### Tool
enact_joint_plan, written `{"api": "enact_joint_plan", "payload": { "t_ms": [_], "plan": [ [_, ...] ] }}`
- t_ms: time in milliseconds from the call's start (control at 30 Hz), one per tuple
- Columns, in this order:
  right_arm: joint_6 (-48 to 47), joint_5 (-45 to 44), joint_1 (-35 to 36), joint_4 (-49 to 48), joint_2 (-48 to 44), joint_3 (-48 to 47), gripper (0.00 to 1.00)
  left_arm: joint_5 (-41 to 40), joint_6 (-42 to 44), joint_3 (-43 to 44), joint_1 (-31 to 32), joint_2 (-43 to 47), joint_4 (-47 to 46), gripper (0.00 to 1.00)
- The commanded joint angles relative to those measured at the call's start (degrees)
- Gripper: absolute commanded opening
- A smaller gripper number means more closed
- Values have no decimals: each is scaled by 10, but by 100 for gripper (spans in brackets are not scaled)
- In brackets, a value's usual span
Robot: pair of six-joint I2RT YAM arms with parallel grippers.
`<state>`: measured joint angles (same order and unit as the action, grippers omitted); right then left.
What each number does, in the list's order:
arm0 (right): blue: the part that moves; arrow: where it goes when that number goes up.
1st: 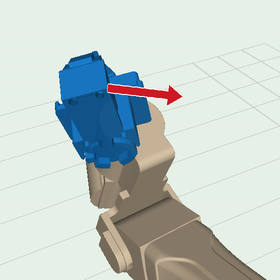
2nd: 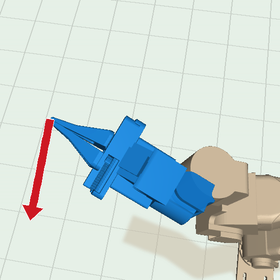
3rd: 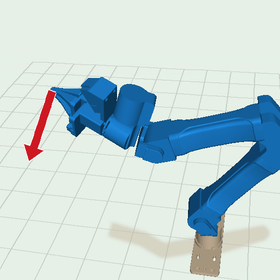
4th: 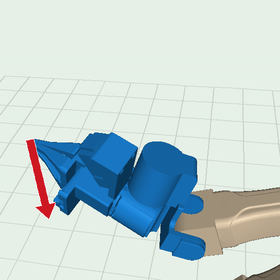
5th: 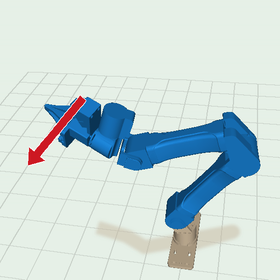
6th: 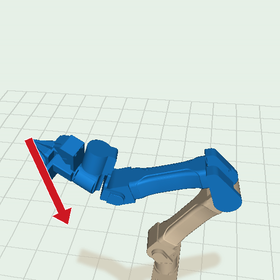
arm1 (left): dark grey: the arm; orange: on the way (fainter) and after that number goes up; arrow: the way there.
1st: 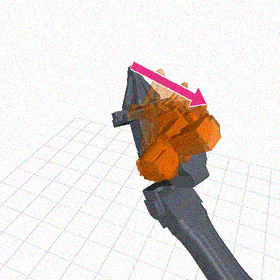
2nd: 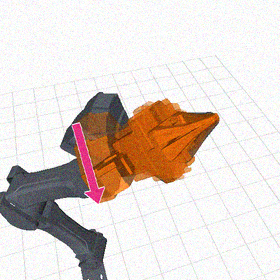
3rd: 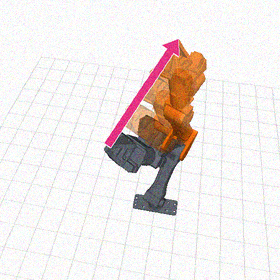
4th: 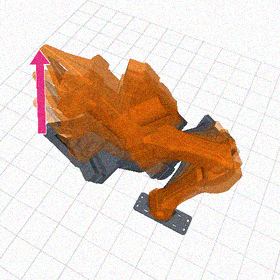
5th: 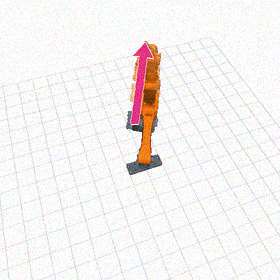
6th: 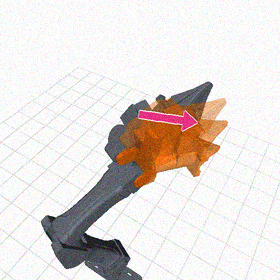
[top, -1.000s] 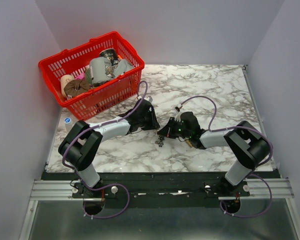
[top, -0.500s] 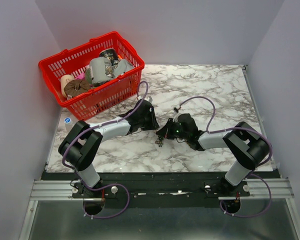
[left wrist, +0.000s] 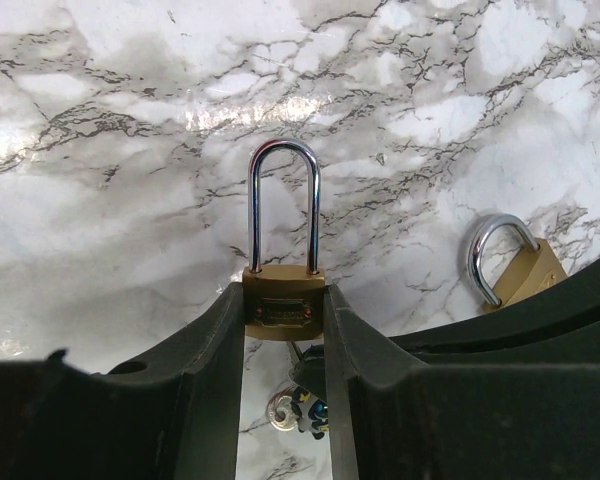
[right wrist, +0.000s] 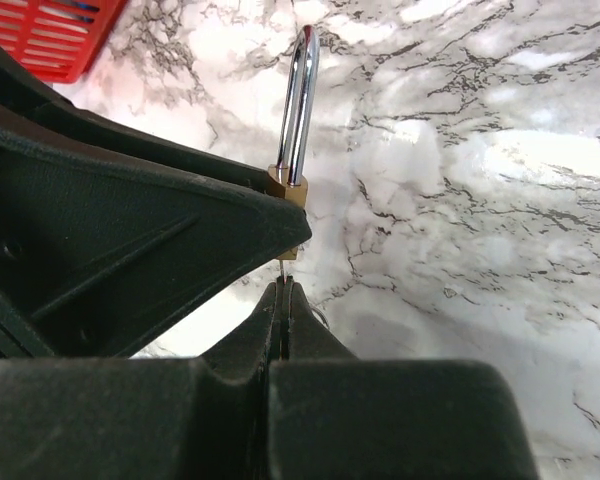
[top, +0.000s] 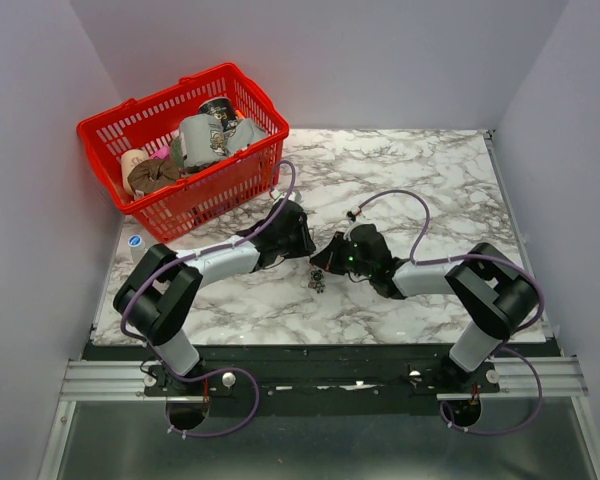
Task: Unlock with the key
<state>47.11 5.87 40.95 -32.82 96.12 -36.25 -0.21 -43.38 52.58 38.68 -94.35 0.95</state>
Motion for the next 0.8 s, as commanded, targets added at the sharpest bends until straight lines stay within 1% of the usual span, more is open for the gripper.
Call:
{"api": "enact_joint_plan", "payload": {
  "t_ms": [0,133,300,567,767],
  "plan": [
    [15,-111,-10,-47,14,-29,1,21,-14,-20,20,20,40,0],
    [15,-123,-11,-49,15,-37,1,25,-19,-20,19,17,39,0],
    [24,-135,-11,-90,23,-34,1,28,-37,-35,19,26,28,0],
    [20,-159,-11,-107,32,-33,1,32,-43,-38,19,26,27,0],
    [21,-140,-11,-137,50,-30,1,30,-45,-37,19,25,27,0]
  ]
}}
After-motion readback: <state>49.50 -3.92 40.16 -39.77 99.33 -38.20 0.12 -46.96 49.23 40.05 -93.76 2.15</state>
